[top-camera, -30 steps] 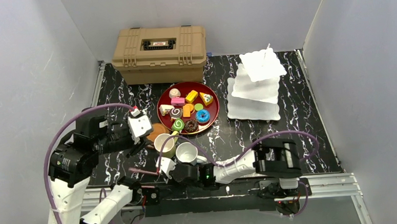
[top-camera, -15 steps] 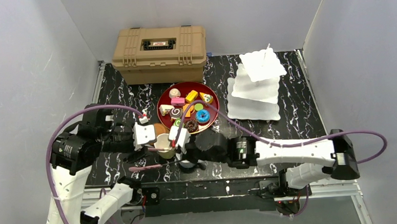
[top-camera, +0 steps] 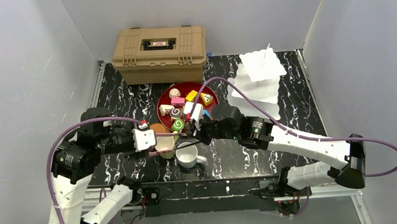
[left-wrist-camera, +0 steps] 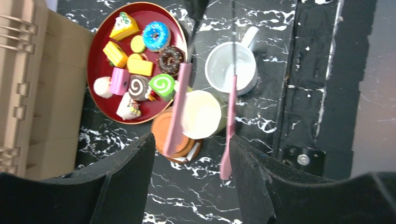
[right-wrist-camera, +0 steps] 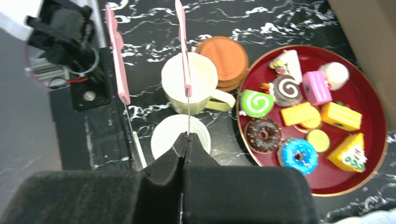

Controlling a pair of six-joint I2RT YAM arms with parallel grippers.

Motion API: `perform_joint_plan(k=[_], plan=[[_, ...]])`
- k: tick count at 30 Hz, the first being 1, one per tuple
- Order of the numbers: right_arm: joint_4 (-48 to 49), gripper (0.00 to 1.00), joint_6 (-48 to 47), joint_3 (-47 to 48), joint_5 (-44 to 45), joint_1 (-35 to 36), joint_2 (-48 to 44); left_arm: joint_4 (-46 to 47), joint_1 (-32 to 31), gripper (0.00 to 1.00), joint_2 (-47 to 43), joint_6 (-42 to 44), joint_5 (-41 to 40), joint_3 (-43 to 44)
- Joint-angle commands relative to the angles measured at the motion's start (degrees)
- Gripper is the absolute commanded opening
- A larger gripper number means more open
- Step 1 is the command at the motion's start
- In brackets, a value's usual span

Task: Serve the afternoon tea
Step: Pick up the clamp from the center of the board.

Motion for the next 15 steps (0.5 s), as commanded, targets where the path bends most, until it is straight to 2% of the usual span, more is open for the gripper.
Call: perform_joint_plan(k=[1,3,7,9,15], plan=[[0.4,0.01,2.0,4.1,-11.1,-2.0,-2.5,3.1,0.2,0.57,1.8,1.5,0.1,0.6],[0.1,0.01,2.6,4.9,-13.7,-3.1,-2.9,0.2,0.2,0.56,3.2,2.8,1.4,1.9],[0.0,0.01,3.3,6.5,-15.9,-4.7,-3.7,-14.4,0.3,0.55,8.2,9.8,5.7,6.9],[0.6,0.01,3.9,7.0,-17.1,-5.2,-3.9,-17.3,0.3,0.54,10.2,10.3,6.4,8.0],[2.2,0.01,5.0,7.7,-20.6,-5.5,-3.7,-6.9,0.3,0.52,6.4,5.7,4.8,5.1]])
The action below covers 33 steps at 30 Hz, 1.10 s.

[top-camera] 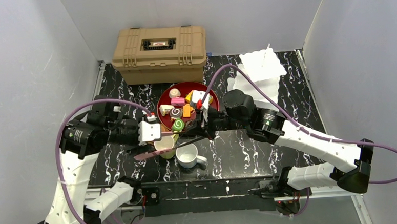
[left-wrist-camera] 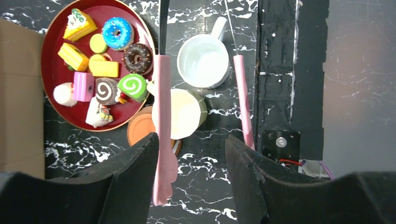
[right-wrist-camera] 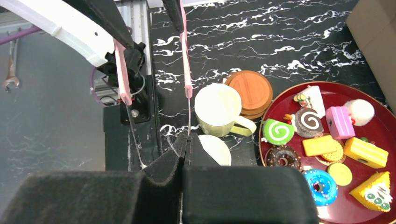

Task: Serve the afternoon tea
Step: Pick up the clamp from the center of the board.

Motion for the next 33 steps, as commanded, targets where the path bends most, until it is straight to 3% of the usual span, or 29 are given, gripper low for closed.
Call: perform_joint_plan(k=[1,7,15,18,23,24,26,28,31,33], plan=[[3.8,0.01,1.6,2.9,-4.9,-0.1,-1.3,4.0,0.3,0.52,-3.9,-2.4,1.1,-1.1],[2.2,0.01,1.4,3.8,-6.7,-0.2,-1.0,2.4,0.3,0.53,-2.6,-2.3,1.8,1.5],[5.6,0.01,3.3,4.1,-8.3,-0.2,-1.6,-7.3,0.3,0.47,1.1,1.8,2.4,2.1],[7.0,0.01,4.1,3.7,-9.3,-0.2,-1.4,-4.2,0.3,0.34,1.1,0.0,2.0,2.9],[7.3,0.01,4.5,2.9,-10.1,-0.2,-1.4,-5.0,0.2,0.00,2.3,-0.9,3.8,5.4],[7.5,0.11,4.9,2.6,-10.3,-0.1,-1.6,-6.0,0.3,0.00,2.8,-0.8,4.2,5.8],[7.9,0.48,6.2,2.0,-10.3,-0.2,-1.7,-8.3,0.3,0.00,3.7,-0.2,5.0,6.5],[8.5,0.70,7.4,1.6,-11.7,-0.5,-1.7,-10.9,0.3,0.00,4.3,0.7,6.2,6.8],[9.2,0.94,8.4,2.9,-15.9,-1.2,-0.5,-13.2,0.2,0.00,5.1,0.4,8.2,6.6],[8.5,0.98,8.5,5.2,-18.7,-1.7,1.0,-13.4,0.3,0.00,5.4,-0.9,9.2,5.7]])
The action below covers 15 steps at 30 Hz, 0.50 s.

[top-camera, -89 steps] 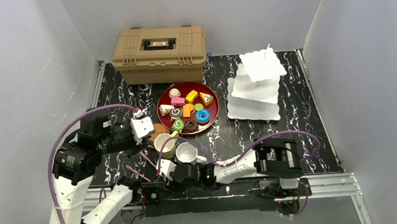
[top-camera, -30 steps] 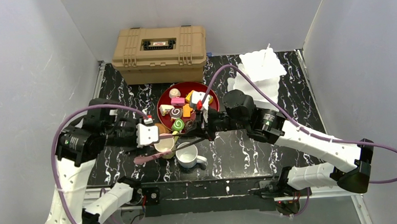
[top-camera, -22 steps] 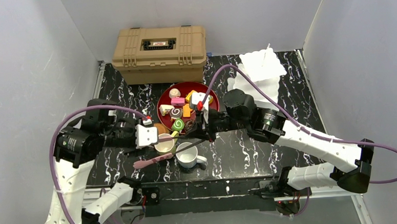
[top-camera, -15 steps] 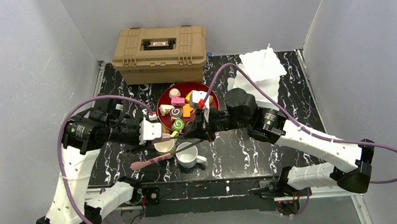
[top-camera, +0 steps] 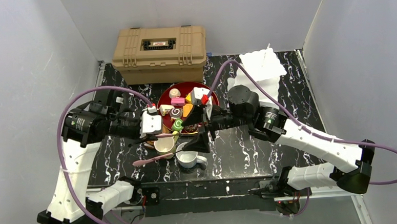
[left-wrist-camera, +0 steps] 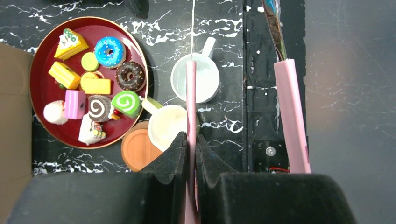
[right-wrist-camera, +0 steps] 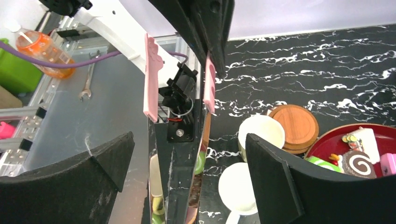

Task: Serve the afternoon tea
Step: Pick up the clamp from the center of the board.

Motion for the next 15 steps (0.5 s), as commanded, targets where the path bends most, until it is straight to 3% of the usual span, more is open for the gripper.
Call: perform_joint_plan(k=[1,6,15], plan=[[2.1,0.98,1.6,5.3,-7.0,-1.1,2.2,-11.1,0.0,0.00,0.7,-0.9,5.8,-0.7],[-1.2,0.99,0.0,8.5,-11.6,-1.0,5.5,-11.1,0.0,0.00,1.5,-2.6,9.0,-3.7],[-6.1,0.98,-6.3,5.6,-10.7,-1.0,3.0,-11.1,0.0,0.00,3.1,-4.3,11.2,-4.0]])
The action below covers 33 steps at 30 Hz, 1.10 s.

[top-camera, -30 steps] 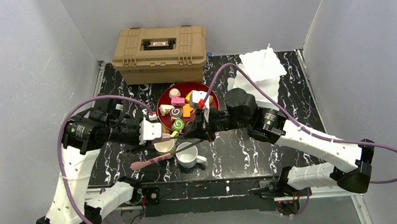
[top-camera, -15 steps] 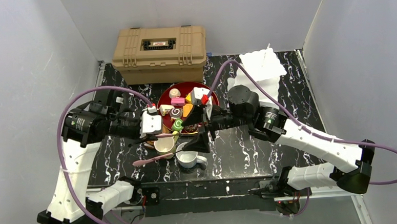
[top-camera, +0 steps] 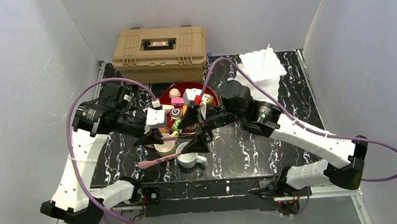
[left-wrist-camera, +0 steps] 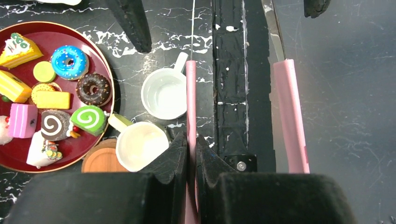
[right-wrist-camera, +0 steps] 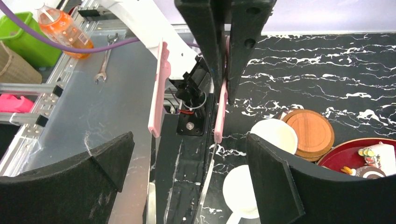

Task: Serve the afternoon tea
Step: Pick up the clamp from the center of the board.

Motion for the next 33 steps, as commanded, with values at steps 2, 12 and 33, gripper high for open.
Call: perform_joint_plan(k=[2,12,33], plan=[[-2.4,0.98,-3.6,-0.6,-3.5,0.0,-1.9,-11.1,0.0,0.00,0.4,-1.4,4.2,0.1],[-4.2,0.98,-6.4,-4.2,-0.7,-0.1,-5.0,-11.1,0.0,0.00,1.4,-2.8,5.9,0.9],[22.8,0.83,8.3,-17.2,6.9,-0.1,-11.3,-11.1,0.0,0.00,0.6,-5.2,7.7,4.0]])
